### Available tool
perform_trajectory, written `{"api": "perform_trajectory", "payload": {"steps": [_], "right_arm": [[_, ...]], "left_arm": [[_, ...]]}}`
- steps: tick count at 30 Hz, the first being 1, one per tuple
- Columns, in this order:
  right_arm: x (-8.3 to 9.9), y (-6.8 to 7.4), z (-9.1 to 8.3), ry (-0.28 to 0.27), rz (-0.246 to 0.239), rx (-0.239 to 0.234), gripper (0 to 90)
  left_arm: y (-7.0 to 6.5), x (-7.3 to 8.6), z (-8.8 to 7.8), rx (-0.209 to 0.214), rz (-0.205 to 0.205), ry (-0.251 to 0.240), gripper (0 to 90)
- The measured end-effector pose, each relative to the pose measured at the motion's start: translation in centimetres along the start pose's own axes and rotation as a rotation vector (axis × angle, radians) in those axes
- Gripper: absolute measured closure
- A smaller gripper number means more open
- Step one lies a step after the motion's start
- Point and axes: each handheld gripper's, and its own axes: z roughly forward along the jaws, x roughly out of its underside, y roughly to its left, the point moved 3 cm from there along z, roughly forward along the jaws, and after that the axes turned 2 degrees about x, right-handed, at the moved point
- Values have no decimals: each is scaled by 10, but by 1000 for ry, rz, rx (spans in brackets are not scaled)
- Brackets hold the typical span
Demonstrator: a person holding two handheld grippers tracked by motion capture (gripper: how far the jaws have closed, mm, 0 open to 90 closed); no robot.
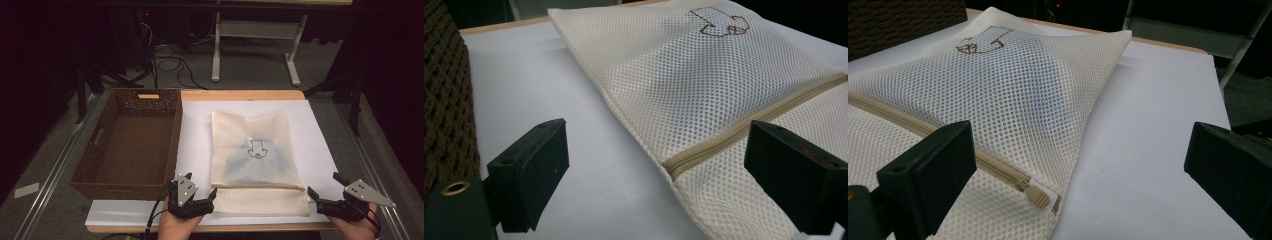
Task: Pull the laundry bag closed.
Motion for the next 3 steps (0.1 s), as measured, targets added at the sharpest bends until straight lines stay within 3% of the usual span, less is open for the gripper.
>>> {"api": "perform_trajectory", "payload": {"steps": [3], "right_arm": [[0, 0, 0, 0, -10, -5, 8]], "left_arm": [[3, 1, 0, -10, -7, 11, 136]]}}
